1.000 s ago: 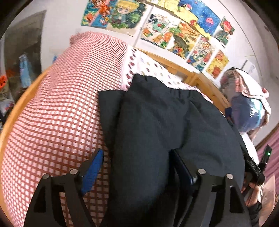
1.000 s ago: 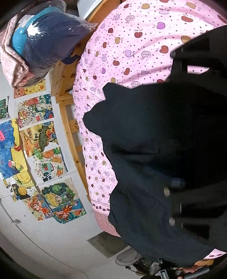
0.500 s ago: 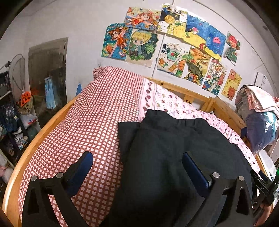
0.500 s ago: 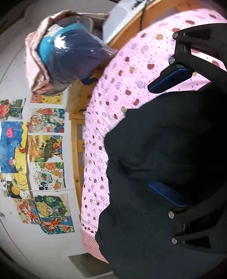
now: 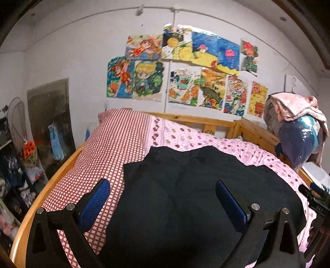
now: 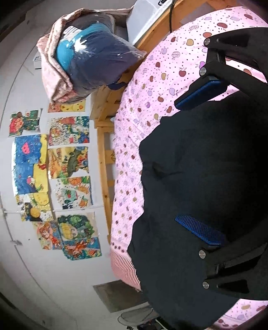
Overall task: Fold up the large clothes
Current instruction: 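Lower the jacket bundle onto the bed and open both grippers, then pull both grippers back from the folded jacket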
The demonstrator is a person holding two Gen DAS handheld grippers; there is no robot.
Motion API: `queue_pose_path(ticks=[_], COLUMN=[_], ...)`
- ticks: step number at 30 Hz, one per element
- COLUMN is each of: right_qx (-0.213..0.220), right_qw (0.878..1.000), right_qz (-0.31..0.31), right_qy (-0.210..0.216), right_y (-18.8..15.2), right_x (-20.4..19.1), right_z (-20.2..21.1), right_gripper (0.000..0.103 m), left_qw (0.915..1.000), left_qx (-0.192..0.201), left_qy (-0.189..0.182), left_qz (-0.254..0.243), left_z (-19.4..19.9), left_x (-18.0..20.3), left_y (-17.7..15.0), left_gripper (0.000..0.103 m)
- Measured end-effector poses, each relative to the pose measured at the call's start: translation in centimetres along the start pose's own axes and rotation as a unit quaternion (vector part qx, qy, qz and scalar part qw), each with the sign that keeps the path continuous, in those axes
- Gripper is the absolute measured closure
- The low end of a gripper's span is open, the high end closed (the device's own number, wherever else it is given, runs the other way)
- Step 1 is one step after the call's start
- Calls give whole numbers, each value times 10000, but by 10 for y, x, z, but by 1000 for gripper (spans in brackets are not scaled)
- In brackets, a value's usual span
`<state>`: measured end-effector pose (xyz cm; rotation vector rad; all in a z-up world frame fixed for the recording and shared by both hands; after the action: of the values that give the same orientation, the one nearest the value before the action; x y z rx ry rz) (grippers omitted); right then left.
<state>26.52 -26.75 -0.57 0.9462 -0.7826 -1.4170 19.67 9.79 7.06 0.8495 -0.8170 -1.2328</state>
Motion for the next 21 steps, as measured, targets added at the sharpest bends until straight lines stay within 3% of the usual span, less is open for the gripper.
queue_pose_path(ticks=[21], right_qx=[773], right_qw=[9957], right_qz=[229], right_qy=[459], right_y=[-4], right_x=[-35], right_z=[106], right_gripper=[3], left_qw=[9975], left_qx=[184], left_qy=[-413], left_qz=[-543], left_z=[77], left_x=[34], left_y=[-26], left_gripper=[0])
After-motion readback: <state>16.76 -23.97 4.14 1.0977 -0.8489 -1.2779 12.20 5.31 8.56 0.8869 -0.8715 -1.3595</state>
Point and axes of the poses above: each gripper's, at about its wrist camera, not at the fingertips, and z roughly against the way its jaws point, x to its right, y to its top, the point moved 5 cm from there along -z, roughly the way its jaws point, and after that the axes turned 2 degrees about y, right-handed, at the moved point
